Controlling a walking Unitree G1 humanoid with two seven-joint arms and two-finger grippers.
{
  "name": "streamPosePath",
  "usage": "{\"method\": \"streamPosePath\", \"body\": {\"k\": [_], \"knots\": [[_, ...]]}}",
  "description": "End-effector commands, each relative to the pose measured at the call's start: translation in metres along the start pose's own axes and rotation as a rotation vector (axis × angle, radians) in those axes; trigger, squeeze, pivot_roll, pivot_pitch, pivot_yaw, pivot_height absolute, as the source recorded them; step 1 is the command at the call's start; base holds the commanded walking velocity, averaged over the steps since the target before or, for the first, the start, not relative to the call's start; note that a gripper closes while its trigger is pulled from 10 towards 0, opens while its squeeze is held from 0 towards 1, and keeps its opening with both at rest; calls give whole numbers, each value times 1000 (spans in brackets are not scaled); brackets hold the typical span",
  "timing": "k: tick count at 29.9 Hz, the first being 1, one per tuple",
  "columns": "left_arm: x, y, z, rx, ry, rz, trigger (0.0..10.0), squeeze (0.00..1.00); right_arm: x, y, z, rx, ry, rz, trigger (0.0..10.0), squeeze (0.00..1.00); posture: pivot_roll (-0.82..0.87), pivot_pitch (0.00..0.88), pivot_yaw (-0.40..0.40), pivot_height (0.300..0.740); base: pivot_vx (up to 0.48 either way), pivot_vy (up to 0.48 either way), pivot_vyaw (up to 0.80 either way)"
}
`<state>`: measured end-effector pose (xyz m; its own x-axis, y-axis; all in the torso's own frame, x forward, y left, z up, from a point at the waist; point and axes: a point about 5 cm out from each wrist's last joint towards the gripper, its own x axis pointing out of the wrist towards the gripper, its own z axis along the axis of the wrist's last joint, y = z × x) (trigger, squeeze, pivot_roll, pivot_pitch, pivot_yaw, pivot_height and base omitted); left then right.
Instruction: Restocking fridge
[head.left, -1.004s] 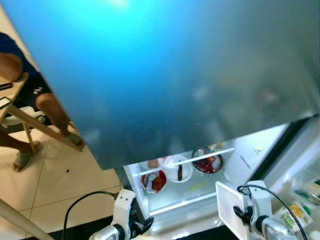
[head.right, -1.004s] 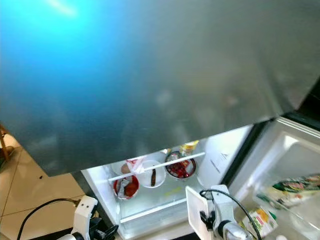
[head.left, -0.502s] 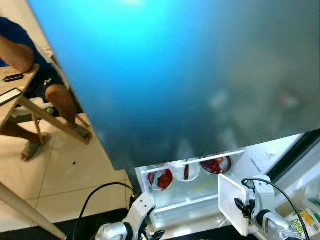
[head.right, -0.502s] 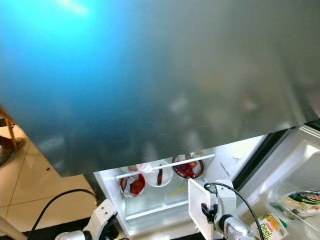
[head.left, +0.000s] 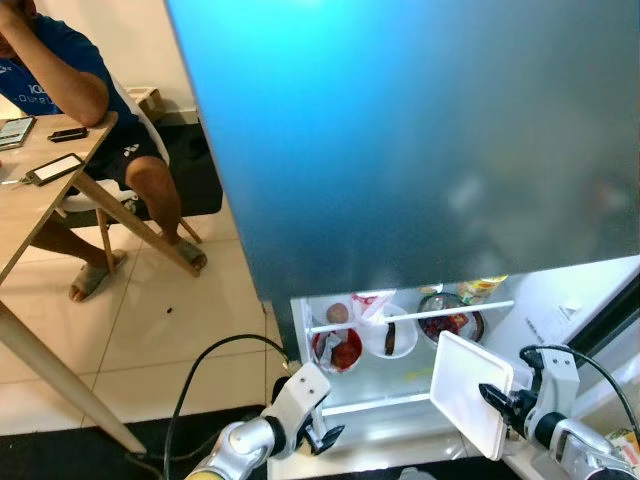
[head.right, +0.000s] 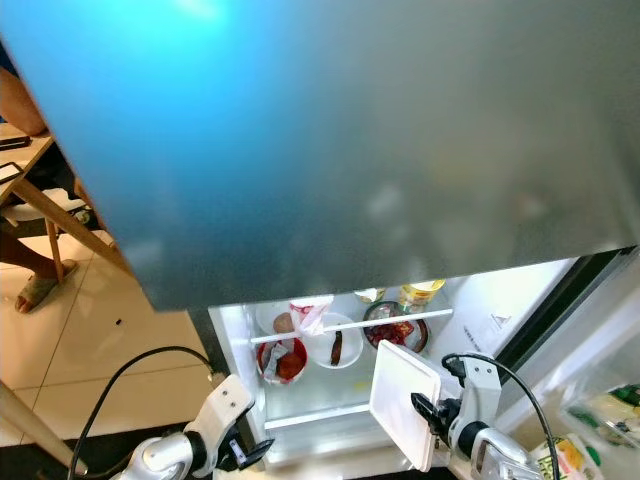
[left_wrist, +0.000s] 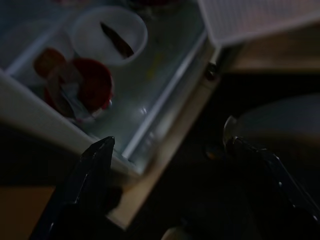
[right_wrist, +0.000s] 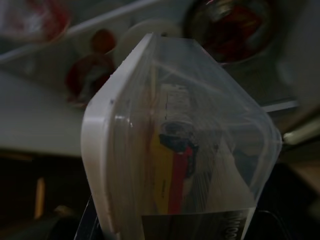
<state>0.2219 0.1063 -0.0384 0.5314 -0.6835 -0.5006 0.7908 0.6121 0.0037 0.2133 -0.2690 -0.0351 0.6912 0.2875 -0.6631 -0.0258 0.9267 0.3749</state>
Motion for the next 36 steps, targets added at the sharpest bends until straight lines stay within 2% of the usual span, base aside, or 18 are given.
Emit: {"method": "streamPosePath", "body": {"k": [1,2,3,5,6,10,13,15,18,19,20,22,28,31,34,36], "knots": [[6,-6,7,12,-32,-19,10000,0,-3,0,3,11,-17,58,10000,0,-87,0,31,615,0,0,0],[6,-6,7,12,-32,-19,10000,0,-3,0,3,11,-17,58,10000,0,-87,0,31,615,0,0,0],[9,-7,12,21,-51,-27,10000,0,-7,1,3,2,-2,147,10000,0,-87,0,31,605,0,0,0],[12,-9,16,30,-72,-31,10000,0,-12,0,3,-3,11,224,10000,0,-87,0,31,595,0,0,0],[12,-9,16,30,-72,-31,10000,0,-12,0,3,-3,11,224,10000,0,-87,0,31,595,0,0,0],[15,-11,24,36,-119,-33,10000,0,-28,-7,6,33,-2,352,10000,0,-92,0,32,585,0,0,0],[16,-11,27,38,-136,-26,10000,0,-34,-11,8,49,-10,378,10000,0,-92,0,32,585,0,0,0],[16,-8,32,37,-174,6,10000,0,-45,-14,12,82,-39,471,10000,0,-93,0,36,585,0,0,0],[16,-7,34,36,-184,14,10000,0,-48,-15,13,90,-47,499,10000,0,-93,0,36,585,0,0,0],[15,-4,36,13,-210,38,10000,0,-56,-16,12,88,-53,561,10000,0,-97,0,39,585,0,0,0],[15,-4,36,13,-210,38,10000,0,-56,-16,12,88,-53,561,10000,0,-97,0,39,585,0,0,0],[12,1,38,-19,-249,75,10000,0,-67,-20,11,82,-46,616,10000,0,-99,0,43,585,0,0,0],[6,10,46,-34,-337,141,10000,0,-81,-27,18,120,-86,665,10000,0,-108,0,48,585,0,0,0],[2,16,57,-29,-418,189,10000,0,-88,-31,28,133,-143,662,10000,0,-112,0,47,585,0,0,0],[1,19,61,-31,-449,206,10000,0,-90,-33,31,136,-165,660,10000,0,-112,0,47,585,0,0,0],[-1,23,69,-7,-491,228,10000,0,-93,-32,39,145,-221,692,10000,0,-120,0,53,585,0,0,0]]}}
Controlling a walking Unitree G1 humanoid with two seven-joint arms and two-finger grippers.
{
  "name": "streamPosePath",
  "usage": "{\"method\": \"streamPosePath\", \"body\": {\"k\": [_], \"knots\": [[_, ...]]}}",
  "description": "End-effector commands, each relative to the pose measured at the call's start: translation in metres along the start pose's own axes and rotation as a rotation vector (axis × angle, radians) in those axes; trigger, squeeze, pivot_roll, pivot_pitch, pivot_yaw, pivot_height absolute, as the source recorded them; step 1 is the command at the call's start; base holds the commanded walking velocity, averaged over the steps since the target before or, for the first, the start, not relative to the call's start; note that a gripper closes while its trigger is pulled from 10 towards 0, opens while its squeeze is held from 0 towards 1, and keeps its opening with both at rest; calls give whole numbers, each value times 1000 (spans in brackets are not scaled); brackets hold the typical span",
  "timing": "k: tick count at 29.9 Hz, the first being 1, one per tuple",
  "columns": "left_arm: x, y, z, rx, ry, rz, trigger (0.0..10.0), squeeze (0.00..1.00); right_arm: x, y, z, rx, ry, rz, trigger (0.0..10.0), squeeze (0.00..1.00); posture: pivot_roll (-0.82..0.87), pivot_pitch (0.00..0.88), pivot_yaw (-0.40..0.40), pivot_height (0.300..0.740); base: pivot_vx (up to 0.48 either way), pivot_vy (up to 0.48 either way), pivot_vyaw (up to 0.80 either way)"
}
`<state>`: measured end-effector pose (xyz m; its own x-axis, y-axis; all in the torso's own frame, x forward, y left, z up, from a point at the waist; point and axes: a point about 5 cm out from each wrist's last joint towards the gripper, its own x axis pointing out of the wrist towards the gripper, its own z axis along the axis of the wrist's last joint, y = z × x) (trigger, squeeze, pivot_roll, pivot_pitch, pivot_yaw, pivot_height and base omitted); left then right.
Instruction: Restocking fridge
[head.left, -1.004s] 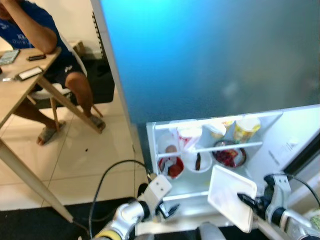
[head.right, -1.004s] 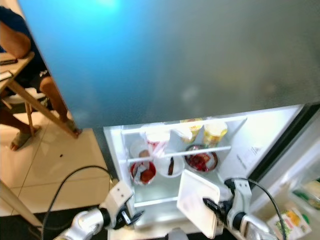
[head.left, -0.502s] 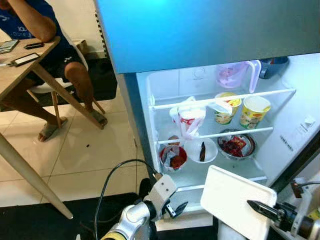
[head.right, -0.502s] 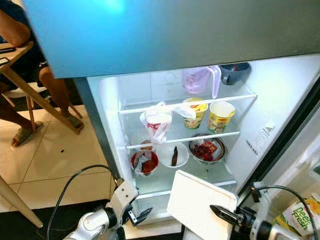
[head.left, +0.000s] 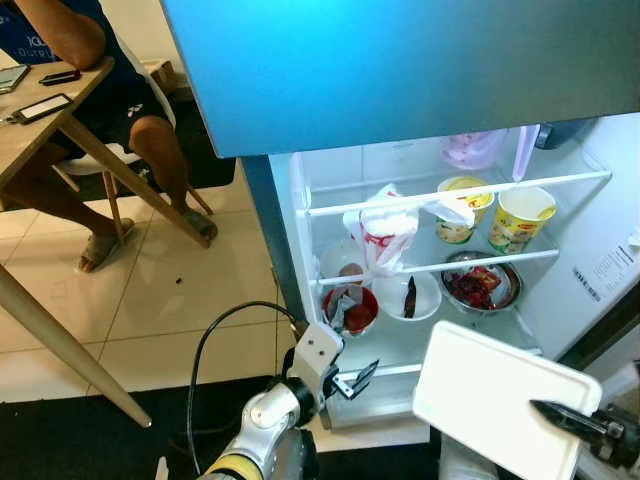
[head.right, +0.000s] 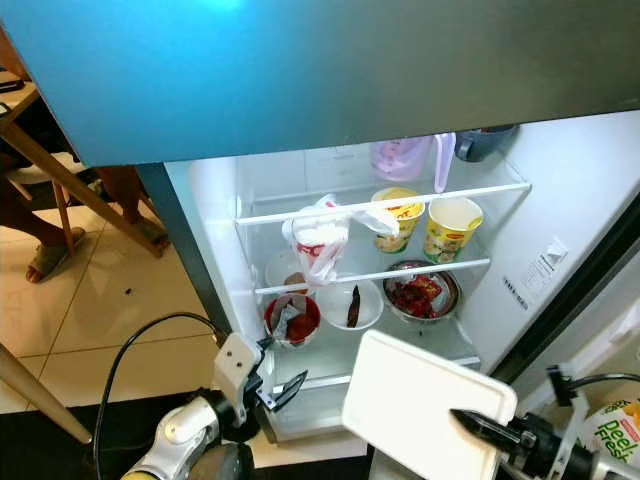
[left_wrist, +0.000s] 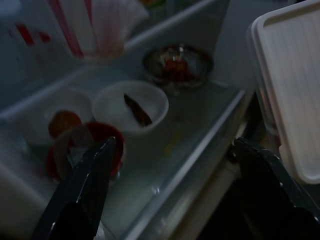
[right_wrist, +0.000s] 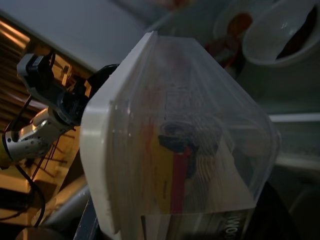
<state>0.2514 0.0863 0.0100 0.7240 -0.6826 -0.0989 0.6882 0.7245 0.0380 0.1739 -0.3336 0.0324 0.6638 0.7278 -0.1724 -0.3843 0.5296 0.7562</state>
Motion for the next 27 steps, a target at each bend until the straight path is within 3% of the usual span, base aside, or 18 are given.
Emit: {"method": "streamPosePath", "body": {"k": [1,12,16,19,27], "knots": [[1,13,13,27,-79,66,10000,0,1,5,10,-17,-71,61,10000,0,-120,0,53,585,0,0,0],[-2,-4,7,115,-47,-46,10000,0,19,14,29,-65,-189,161,10000,0,-124,0,53,585,0,0,0],[-3,-7,5,135,-37,-57,10000,0,31,17,58,-64,-363,145,10000,0,-123,0,42,585,0,0,0],[-2,-7,5,144,-37,-58,10000,0,33,17,69,-48,-428,122,10000,0,-125,0,35,585,0,0,0],[-2,-9,5,146,-38,-50,10000,0,33,14,62,2,-433,78,10000,0,-131,0,18,585,0,0,0]]}}
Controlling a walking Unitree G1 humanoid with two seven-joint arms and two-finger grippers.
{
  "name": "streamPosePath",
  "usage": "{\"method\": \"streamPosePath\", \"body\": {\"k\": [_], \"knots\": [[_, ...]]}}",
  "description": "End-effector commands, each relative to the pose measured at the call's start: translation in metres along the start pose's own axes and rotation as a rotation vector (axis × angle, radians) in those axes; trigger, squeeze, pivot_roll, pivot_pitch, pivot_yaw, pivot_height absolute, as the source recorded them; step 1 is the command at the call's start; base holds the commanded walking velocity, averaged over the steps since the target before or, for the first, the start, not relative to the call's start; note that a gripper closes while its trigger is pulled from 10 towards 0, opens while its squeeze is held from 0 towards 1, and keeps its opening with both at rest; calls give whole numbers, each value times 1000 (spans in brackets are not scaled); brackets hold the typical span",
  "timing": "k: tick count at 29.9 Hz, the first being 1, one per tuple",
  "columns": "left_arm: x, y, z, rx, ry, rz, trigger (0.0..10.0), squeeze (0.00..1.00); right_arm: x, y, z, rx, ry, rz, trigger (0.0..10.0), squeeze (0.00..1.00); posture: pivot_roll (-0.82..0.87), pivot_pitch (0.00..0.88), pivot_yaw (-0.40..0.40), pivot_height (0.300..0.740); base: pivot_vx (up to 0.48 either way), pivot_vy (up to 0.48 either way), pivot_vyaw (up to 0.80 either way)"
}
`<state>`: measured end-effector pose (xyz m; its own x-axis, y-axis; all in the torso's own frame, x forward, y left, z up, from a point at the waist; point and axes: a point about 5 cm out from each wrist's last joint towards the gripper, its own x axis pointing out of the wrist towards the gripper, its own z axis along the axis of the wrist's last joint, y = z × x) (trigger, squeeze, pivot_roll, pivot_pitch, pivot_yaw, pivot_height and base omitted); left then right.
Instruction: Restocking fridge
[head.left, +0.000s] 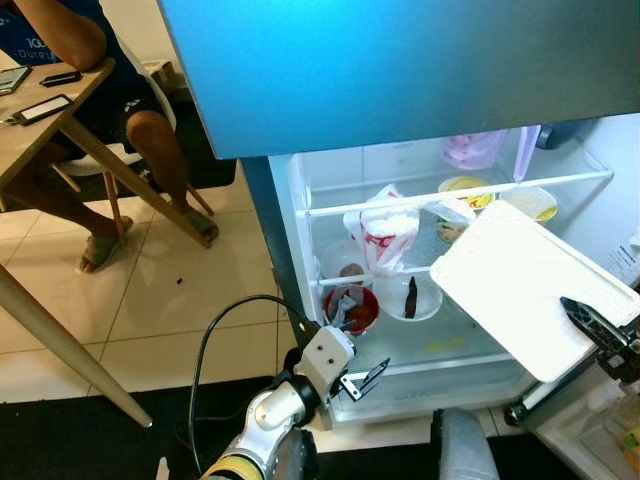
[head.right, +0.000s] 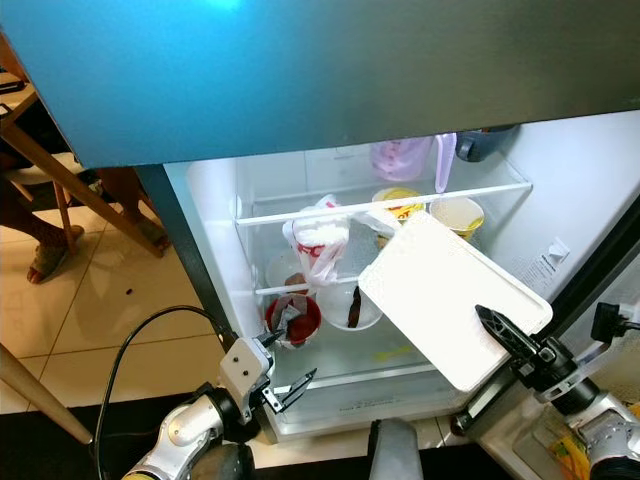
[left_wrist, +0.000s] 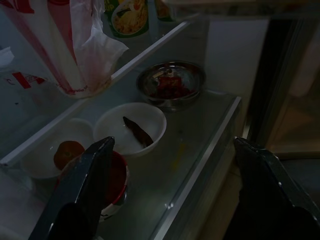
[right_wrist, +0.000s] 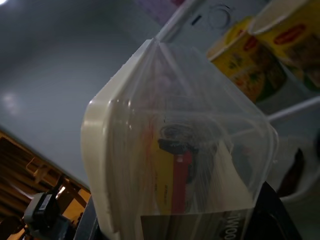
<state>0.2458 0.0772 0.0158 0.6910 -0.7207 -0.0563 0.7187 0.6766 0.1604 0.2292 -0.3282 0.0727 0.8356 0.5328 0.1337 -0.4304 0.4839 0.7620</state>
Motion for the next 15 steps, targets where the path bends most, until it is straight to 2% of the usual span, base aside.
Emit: {"method": "streamPosePath", "body": {"k": [1,8,15], "knots": [[-3,0,-2,18,8,-2,10000,0,-3,0,-2,19,-31,-6,10000,0,-134,0,16,585,0,0,0],[0,-4,-1,16,3,6,10000,0,-26,-6,-22,140,-68,-83,10000,0,-145,0,5,585,0,0,0],[0,-3,-1,18,3,12,10000,0,-32,-13,-26,183,-150,-164,10000,0,-145,0,3,585,0,0,0]]}}
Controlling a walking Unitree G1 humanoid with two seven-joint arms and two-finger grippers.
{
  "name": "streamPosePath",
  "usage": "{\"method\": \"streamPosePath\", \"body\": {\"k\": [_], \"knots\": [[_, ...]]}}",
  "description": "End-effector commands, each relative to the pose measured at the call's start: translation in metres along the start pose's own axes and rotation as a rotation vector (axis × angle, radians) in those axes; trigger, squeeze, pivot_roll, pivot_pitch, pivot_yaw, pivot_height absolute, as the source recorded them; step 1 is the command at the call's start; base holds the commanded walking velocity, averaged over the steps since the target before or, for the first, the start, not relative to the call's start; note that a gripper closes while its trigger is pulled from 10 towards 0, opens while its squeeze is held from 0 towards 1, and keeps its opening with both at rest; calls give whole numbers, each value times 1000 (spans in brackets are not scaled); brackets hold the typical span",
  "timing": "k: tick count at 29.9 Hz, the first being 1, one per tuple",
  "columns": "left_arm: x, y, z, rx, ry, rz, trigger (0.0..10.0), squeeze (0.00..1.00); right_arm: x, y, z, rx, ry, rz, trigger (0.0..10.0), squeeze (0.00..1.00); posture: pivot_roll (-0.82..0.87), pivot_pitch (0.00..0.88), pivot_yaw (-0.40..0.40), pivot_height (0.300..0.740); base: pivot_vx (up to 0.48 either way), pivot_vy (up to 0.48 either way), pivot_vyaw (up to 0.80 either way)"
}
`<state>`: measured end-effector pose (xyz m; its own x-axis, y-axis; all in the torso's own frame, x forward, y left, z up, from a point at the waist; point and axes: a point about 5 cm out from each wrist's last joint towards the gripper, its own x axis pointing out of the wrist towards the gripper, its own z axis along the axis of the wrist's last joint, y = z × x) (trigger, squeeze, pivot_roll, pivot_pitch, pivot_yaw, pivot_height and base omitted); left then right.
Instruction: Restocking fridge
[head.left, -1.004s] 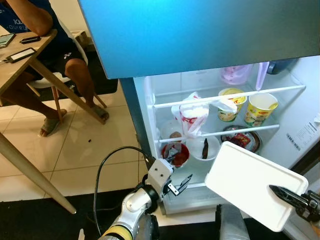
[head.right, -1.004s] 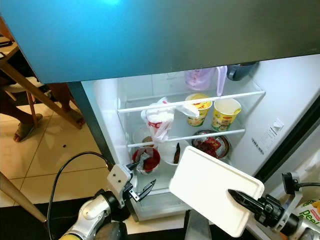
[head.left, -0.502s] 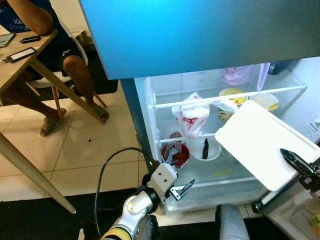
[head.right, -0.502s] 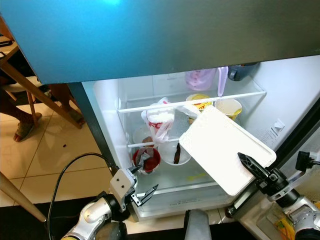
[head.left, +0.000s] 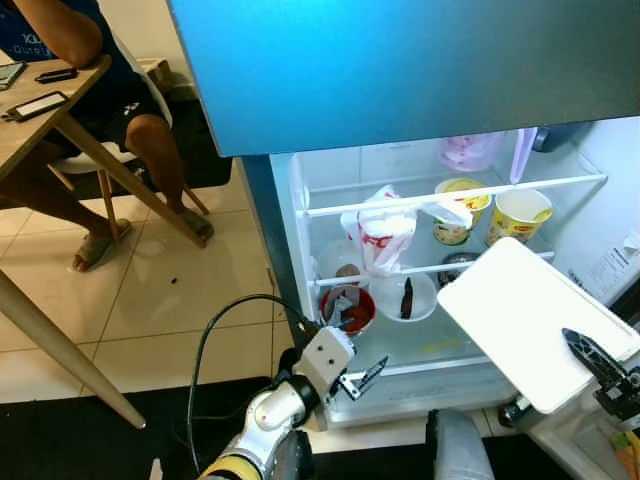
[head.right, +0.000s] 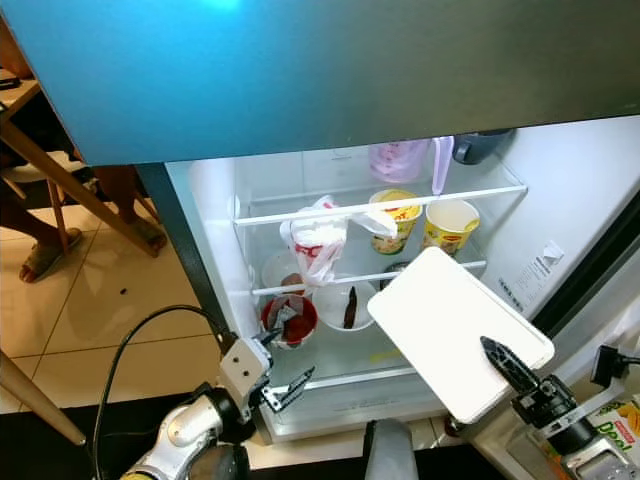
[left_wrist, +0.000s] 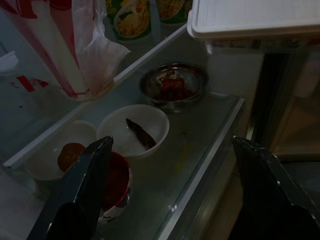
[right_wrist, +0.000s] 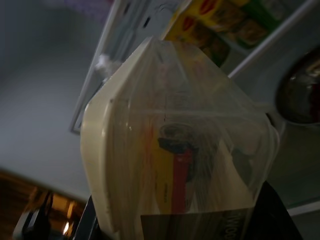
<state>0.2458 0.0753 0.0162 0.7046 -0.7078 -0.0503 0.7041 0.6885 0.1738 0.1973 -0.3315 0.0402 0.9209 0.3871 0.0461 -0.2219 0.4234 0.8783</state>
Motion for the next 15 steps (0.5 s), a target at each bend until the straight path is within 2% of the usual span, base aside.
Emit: {"method": "streamPosePath", "body": {"k": [1,9,12,15], "knots": [[-2,-2,-2,6,6,-6,10000,0,1,-2,5,24,-99,-21,10000,0,-145,0,1,585,0,0,0],[-1,-1,-1,6,2,4,10000,0,6,-6,6,67,-202,-68,10000,0,-144,0,-2,585,0,0,0],[-1,-1,-1,4,-1,5,10000,0,13,-6,6,82,-237,-69,10000,0,-145,0,-1,585,0,0,0],[0,-2,0,4,-5,5,10000,0,22,-7,1,108,-228,-92,10000,0,-145,0,-1,585,0,0,0]]}}
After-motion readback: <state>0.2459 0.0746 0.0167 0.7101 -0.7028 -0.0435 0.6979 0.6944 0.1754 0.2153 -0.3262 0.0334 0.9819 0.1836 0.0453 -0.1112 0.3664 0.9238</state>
